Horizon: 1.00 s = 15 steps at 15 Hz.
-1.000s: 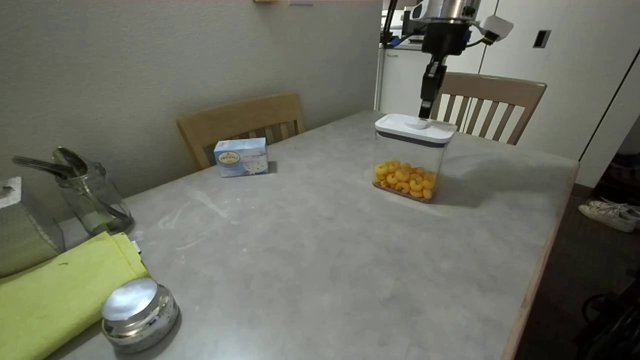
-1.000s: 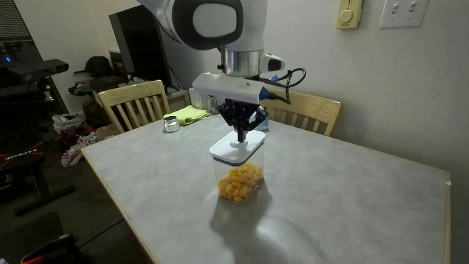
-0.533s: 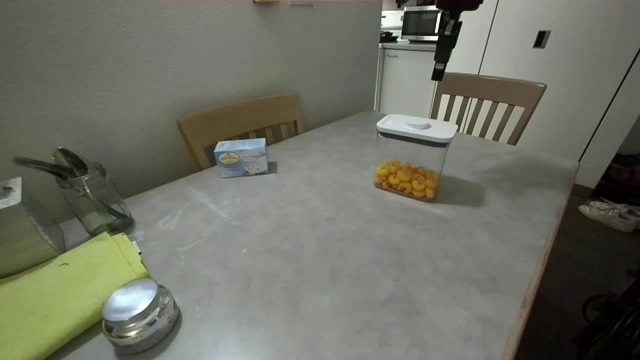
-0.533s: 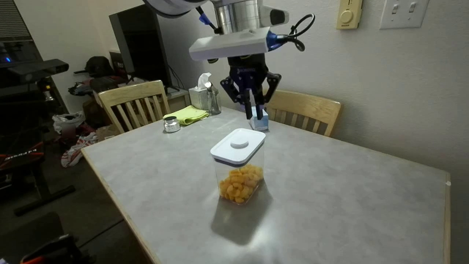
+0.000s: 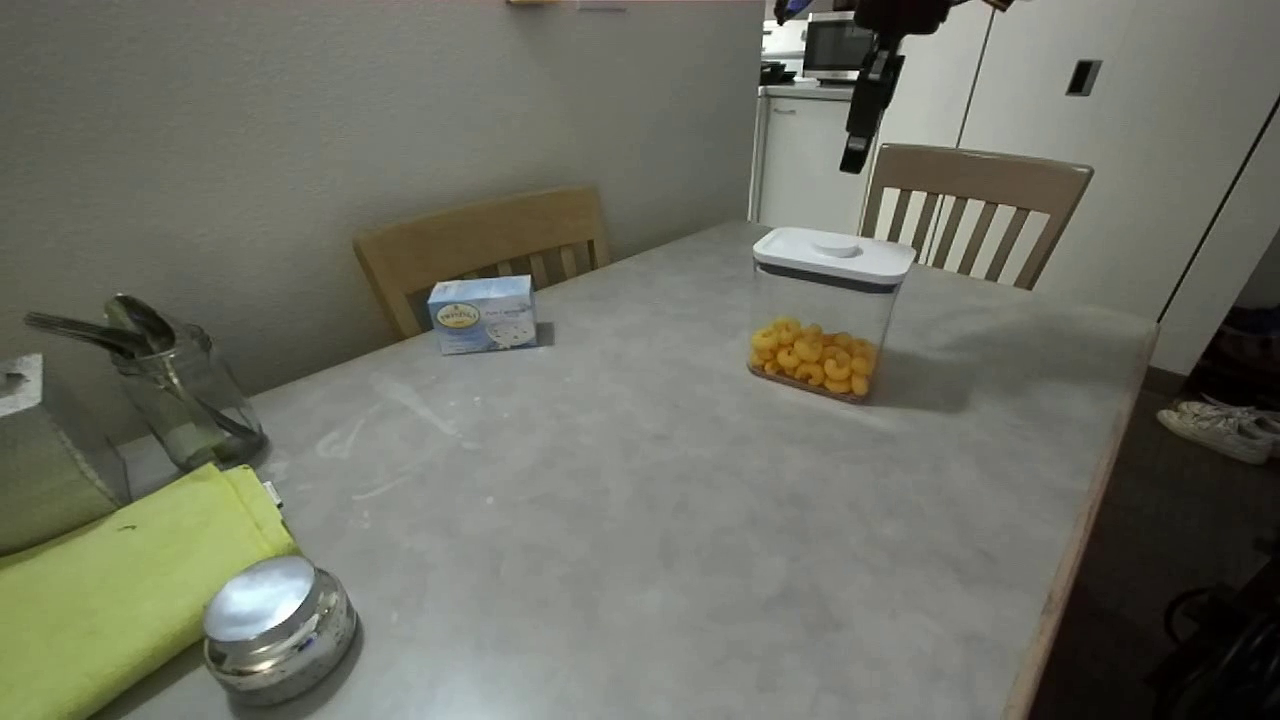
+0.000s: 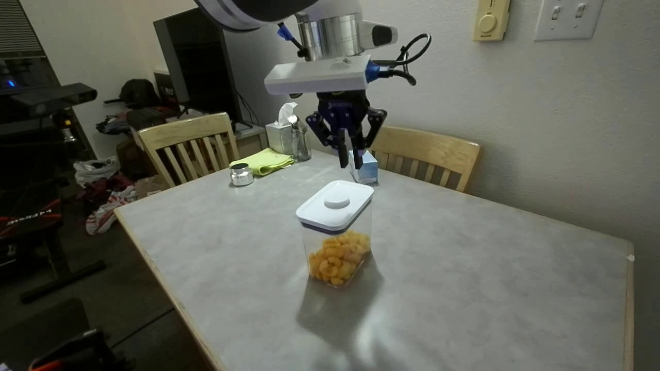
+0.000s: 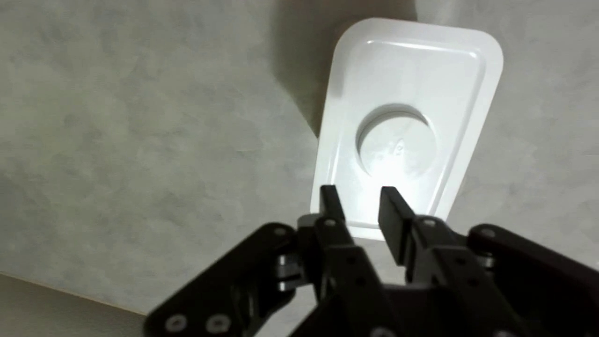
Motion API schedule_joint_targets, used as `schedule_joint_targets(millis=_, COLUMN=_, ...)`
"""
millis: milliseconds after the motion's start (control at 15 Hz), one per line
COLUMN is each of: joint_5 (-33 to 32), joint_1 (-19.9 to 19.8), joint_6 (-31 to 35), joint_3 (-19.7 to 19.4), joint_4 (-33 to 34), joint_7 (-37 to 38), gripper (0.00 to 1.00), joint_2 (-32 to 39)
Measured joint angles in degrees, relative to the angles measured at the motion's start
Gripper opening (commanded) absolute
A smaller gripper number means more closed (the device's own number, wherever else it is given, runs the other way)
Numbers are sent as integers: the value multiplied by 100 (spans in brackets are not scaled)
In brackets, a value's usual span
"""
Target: Remove the lid from the container and put it on the table
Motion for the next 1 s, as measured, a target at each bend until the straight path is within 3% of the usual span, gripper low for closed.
schedule_joint_targets(millis=400, joint_5=171, joint_1=14, joint_6=3, joint_3=58, joint_4=-19, joint_7=-95, gripper=98, joint_2=280)
schedule_joint_targets(millis=1000, joint_5=290, joint_1=13, joint_6=-6, joint_3=124, joint_4=60, joint_7=-192, gripper=100, joint_2=711)
